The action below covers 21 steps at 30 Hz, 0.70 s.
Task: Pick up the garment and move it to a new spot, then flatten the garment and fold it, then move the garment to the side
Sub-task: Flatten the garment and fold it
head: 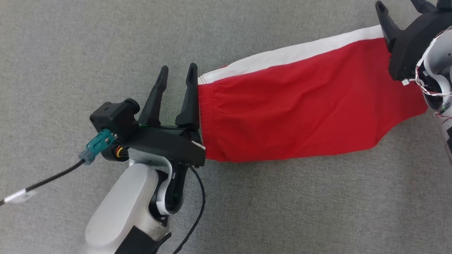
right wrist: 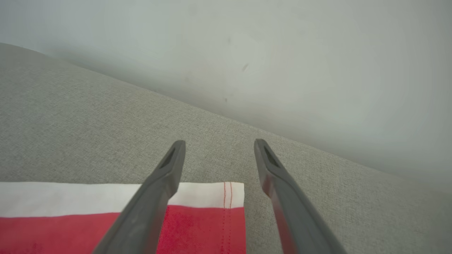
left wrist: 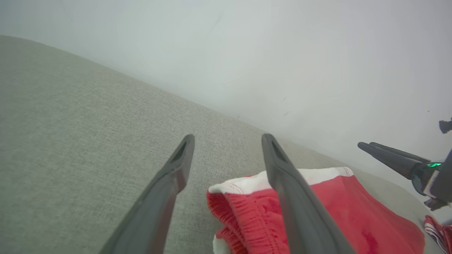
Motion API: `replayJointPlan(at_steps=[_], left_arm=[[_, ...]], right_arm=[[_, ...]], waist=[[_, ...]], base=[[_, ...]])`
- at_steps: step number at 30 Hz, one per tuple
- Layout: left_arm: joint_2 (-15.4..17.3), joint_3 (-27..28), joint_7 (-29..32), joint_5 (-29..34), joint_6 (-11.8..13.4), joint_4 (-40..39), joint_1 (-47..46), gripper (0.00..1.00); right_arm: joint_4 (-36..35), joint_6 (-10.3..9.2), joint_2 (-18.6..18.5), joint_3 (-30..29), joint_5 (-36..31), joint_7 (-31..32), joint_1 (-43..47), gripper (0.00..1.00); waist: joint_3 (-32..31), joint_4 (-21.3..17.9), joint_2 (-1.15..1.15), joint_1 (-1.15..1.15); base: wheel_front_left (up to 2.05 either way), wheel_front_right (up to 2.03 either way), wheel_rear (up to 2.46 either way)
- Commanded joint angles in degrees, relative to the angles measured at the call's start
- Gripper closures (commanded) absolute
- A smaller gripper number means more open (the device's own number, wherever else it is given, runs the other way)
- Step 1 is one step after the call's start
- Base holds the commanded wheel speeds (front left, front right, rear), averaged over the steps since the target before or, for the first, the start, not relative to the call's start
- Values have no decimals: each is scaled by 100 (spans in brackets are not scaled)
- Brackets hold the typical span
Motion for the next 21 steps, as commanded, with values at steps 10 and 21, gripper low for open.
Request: replayJointPlan(at_steps=[10, 21], left_arm=[[550, 426, -20, 1579, -76, -918, 1266, 0], [527, 600, -20, 1770, 16, -1515, 2342, 0]], right_arm=[[-57, -11, -344, -176, 797, 1890, 506, 0], [-239, -11, -46, -1439, 21, 2541, 1393, 0]], waist=[[-649, -26, -1, -1], [-591, 270, -1, -1]], base=[[0, 0, 0], [0, 0, 0]])
